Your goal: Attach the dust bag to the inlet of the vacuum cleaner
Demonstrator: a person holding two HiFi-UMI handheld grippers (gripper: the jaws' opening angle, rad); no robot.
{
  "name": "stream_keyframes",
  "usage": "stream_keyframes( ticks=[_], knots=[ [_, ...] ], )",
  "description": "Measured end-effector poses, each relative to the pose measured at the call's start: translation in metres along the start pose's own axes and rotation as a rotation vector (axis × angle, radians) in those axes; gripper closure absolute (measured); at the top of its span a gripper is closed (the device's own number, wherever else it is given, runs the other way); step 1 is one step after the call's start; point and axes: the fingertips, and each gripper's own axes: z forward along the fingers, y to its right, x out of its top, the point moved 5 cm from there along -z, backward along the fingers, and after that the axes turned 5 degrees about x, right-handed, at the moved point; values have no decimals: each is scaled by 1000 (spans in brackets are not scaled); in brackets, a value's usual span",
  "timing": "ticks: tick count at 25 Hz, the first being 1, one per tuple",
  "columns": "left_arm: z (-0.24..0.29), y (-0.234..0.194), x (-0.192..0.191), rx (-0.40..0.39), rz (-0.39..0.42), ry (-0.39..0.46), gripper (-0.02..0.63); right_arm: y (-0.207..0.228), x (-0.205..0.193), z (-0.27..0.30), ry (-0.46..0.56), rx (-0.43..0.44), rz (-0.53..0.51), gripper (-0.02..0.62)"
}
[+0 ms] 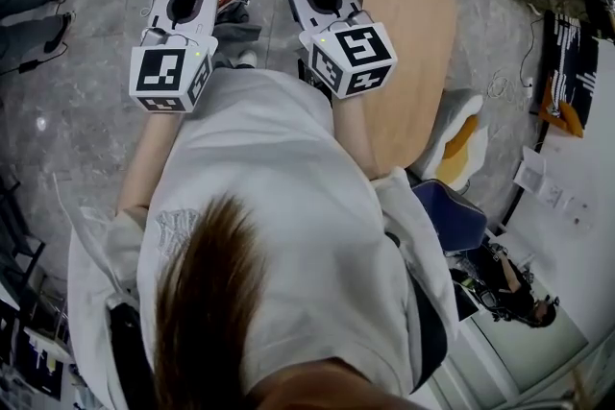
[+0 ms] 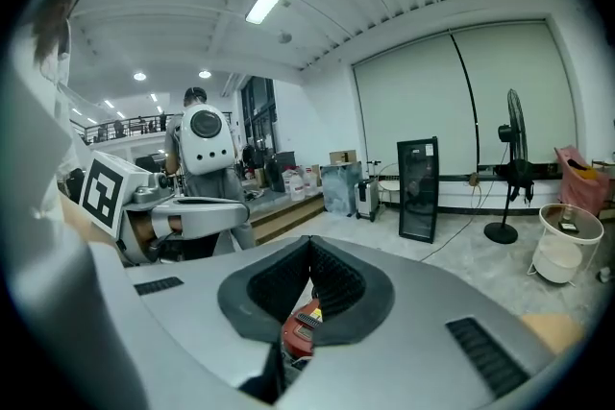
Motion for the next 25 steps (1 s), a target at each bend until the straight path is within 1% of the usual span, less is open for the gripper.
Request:
stream_keyframes(
  ticks=[6, 10, 14, 19, 25],
  knots=[
    [-3, 2, -8, 20, 23, 9, 589, 0, -14, -8, -5, -13, 24, 594],
    [-6, -5, -10, 42, 37, 7, 589, 0, -17, -6, -23, -14, 18, 594],
    [-10, -11, -13, 62, 26, 6, 589, -1, -18, -3, -13, -11, 29, 594],
    [-12, -11, -18, 59, 41, -10, 589, -3, -14, 3, -4, 10, 15, 594],
    [-12, -9, -25, 56, 26, -30, 589, -5, -13, 10, -14, 26, 14, 594]
  ],
)
